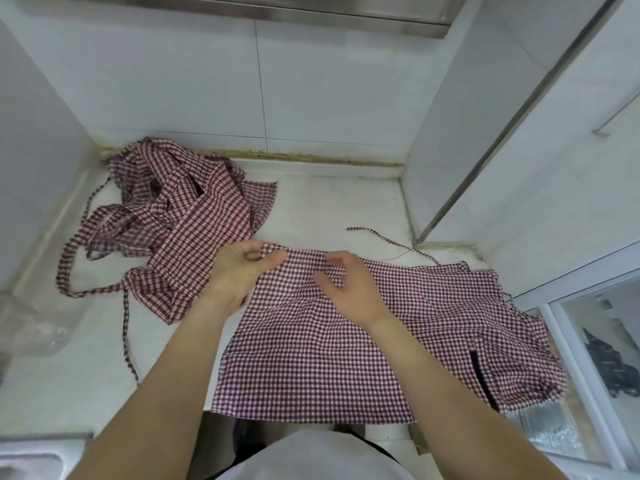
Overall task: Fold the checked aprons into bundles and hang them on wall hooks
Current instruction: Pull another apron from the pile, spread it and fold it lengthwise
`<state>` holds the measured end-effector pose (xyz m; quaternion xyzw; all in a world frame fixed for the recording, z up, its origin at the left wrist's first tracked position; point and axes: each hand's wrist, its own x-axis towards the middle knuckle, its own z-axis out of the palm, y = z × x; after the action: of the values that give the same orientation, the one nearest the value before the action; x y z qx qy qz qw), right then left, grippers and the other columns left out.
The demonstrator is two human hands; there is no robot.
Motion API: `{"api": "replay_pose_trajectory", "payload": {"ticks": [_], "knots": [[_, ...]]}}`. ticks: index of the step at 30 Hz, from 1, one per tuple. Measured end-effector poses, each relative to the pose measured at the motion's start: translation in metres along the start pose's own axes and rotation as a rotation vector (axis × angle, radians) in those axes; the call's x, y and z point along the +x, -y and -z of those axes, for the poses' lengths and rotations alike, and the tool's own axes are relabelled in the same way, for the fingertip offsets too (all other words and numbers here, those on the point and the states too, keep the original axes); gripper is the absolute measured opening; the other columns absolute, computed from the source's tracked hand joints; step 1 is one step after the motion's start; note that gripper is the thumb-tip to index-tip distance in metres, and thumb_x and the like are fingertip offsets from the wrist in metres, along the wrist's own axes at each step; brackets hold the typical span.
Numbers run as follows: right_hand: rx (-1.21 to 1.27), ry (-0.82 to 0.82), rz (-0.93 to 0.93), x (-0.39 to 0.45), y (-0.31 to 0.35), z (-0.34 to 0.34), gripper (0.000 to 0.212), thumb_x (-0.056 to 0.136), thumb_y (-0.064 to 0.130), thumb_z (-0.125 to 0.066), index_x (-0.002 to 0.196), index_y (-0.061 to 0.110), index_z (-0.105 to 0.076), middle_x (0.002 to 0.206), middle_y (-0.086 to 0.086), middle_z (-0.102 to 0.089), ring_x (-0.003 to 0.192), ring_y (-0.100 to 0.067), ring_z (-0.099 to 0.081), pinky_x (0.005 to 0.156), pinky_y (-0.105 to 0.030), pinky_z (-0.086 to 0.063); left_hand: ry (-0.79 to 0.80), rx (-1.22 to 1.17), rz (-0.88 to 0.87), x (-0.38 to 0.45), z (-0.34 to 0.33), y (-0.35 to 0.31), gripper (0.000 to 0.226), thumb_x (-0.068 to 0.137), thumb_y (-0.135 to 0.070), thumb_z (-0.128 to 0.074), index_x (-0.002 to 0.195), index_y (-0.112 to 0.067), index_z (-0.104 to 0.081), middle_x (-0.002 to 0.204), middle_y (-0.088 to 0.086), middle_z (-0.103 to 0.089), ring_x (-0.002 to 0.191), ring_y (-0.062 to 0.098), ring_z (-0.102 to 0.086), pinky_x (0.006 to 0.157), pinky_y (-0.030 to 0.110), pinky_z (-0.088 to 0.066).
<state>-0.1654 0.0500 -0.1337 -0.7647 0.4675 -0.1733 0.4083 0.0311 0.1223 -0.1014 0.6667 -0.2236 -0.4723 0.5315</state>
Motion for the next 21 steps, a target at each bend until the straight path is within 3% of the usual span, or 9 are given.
{"api": "replay_pose_trajectory", "payload": {"ticks": [4, 8, 12, 14, 17, 18, 21], "knots": [[0.108, 0.012, 0.184, 0.012, 0.033, -0.006, 0.038, 0.097, 0.040, -0.059, 0.129, 0.020, -0.059, 0.130, 0.007, -0.059, 0.122, -0.001, -0.050, 0.101, -0.010, -0.034, 0.018, 0.030, -0.093, -0.018, -0.001, 0.001, 0.014, 0.087, -0.008, -0.072, 0.100, -0.004, -0.073, 0.092, 0.010, -0.077, 0.086, 0.023, -0.075, 0.073, 0.027, -0.060], [0.118, 0.101, 0.198, 0.020, 0.032, -0.007, 0.022, 0.098, 0.027, -0.060, 0.116, 0.015, -0.068, 0.112, 0.006, -0.069, 0.103, 0.000, -0.061, 0.090, -0.009, -0.043, -0.050, 0.155, -0.194, -0.022, 0.001, 0.003, 0.011, 0.094, -0.007, -0.063, 0.091, -0.010, -0.073, 0.083, 0.004, -0.077, 0.080, 0.022, -0.074, 0.071, 0.031, -0.059], [0.107, 0.142, 0.200, 0.023, 0.033, -0.004, 0.013, 0.093, 0.018, -0.068, 0.105, 0.015, -0.073, 0.097, 0.005, -0.074, 0.089, -0.003, -0.066, 0.085, -0.013, -0.049, -0.085, 0.292, -0.274, -0.024, 0.001, 0.002, 0.031, 0.098, -0.005, -0.055, 0.073, -0.022, -0.063, 0.064, -0.012, -0.067, 0.065, 0.000, -0.064, 0.062, 0.016, -0.050], [0.105, 0.145, 0.213, 0.026, 0.037, 0.000, 0.013, 0.090, 0.018, -0.072, 0.103, 0.017, -0.074, 0.097, 0.007, -0.074, 0.090, -0.004, -0.066, 0.086, -0.016, -0.050, -0.087, 0.350, -0.316, -0.023, 0.001, 0.001, 0.028, 0.100, -0.007, -0.054, 0.080, -0.023, -0.065, 0.075, -0.013, -0.067, 0.073, -0.001, -0.063, 0.069, 0.019, -0.049], [0.061, 0.159, 0.233, 0.029, 0.041, 0.008, 0.014, 0.090, 0.023, -0.072, 0.102, 0.017, -0.076, 0.096, 0.008, -0.074, 0.087, -0.001, -0.065, 0.081, -0.011, -0.048, -0.083, 0.366, -0.373, -0.025, 0.002, 0.001, 0.016, 0.099, -0.015, -0.058, 0.109, -0.013, -0.070, 0.098, -0.007, -0.071, 0.092, 0.003, -0.067, 0.085, 0.022, -0.054], [0.040, 0.139, 0.240, 0.030, 0.041, 0.010, 0.014, 0.089, 0.025, -0.073, 0.100, 0.017, -0.076, 0.094, 0.009, -0.073, 0.085, 0.000, -0.064, 0.078, -0.008, -0.046, -0.098, 0.363, -0.391, -0.025, 0.003, 0.002, 0.016, 0.097, -0.017, -0.062, 0.109, -0.012, -0.070, 0.098, -0.005, -0.072, 0.091, 0.004, -0.068, 0.084, 0.022, -0.055], [0.023, 0.083, 0.236, 0.031, 0.042, 0.012, 0.014, 0.087, 0.030, -0.075, 0.095, 0.018, -0.073, 0.090, 0.011, -0.070, 0.081, 0.001, -0.061, 0.074, -0.007, -0.044, -0.127, 0.369, -0.436, -0.029, 0.002, 0.001, 0.014, 0.096, -0.015, -0.062, 0.084, -0.016, -0.069, 0.076, -0.002, -0.071, 0.070, 0.006, -0.067, 0.063, 0.020, -0.054]]}}
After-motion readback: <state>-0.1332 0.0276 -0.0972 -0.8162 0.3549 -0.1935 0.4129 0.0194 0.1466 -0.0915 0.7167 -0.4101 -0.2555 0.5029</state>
